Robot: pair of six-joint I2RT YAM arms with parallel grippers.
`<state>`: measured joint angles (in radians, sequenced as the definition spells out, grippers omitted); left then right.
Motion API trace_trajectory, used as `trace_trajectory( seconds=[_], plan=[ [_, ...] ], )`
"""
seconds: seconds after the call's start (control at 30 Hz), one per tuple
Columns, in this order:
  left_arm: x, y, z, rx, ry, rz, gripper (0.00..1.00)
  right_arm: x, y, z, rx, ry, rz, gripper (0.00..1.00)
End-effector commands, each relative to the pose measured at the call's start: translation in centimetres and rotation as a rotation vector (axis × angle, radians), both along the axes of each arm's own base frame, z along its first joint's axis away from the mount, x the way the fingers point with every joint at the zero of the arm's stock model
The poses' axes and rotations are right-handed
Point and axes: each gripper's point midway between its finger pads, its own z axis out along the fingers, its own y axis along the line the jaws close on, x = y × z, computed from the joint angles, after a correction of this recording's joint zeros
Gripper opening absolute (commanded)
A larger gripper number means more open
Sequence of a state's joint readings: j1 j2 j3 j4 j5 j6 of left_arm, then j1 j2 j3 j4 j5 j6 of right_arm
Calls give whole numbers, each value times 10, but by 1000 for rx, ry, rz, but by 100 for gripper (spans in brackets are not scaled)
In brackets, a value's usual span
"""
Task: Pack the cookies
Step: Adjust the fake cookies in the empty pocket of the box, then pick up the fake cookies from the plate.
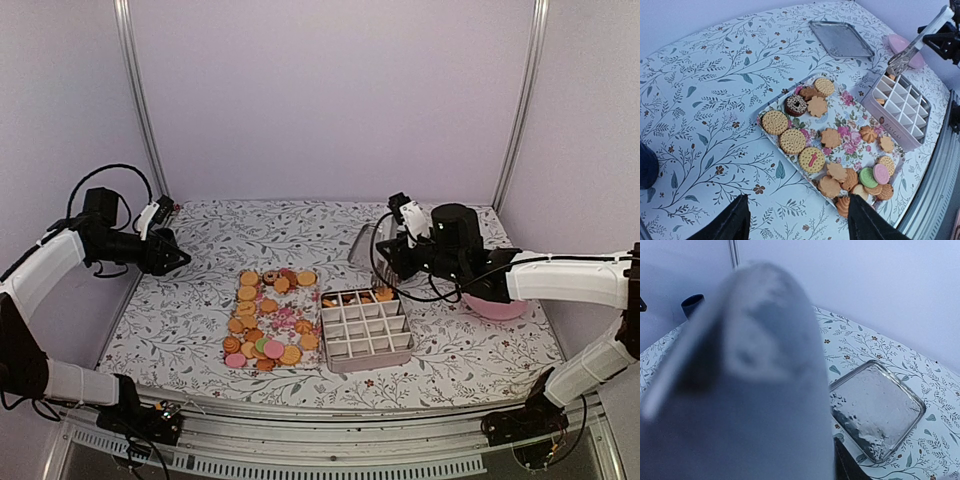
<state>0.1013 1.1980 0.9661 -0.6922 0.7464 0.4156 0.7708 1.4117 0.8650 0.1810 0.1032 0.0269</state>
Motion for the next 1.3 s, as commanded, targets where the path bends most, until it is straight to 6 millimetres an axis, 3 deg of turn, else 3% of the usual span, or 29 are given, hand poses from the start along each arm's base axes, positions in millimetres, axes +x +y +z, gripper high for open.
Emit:
trace_trajectory(
  seconds=[0.0,0.17,0.37,0.53,0.67,0.9,1.13,1.27],
  plan=[
    [4,2,7,11,-37,1,68,6,-1,-5,17,14,-31,33],
    [5,2,7,4,-31,0,67,8,-9,-8,-11,3,-61,32],
    [5,1,6,0,-26,2,67,3,-3,38,39,-85,-55,31],
    [6,2,9,5,-34,7,67,-14,24,80,110,-136,45,32],
    [6,3,9,6,-34,9,68,-34,59,91,185,-117,158,33],
    [5,2,9,5,-34,8,68,-69,136,67,192,-47,326,36],
    [4,2,8,8,-35,8,67,-98,190,41,197,15,457,38],
    [4,2,8,7,-34,6,67,-115,217,36,196,26,526,39]
  ],
)
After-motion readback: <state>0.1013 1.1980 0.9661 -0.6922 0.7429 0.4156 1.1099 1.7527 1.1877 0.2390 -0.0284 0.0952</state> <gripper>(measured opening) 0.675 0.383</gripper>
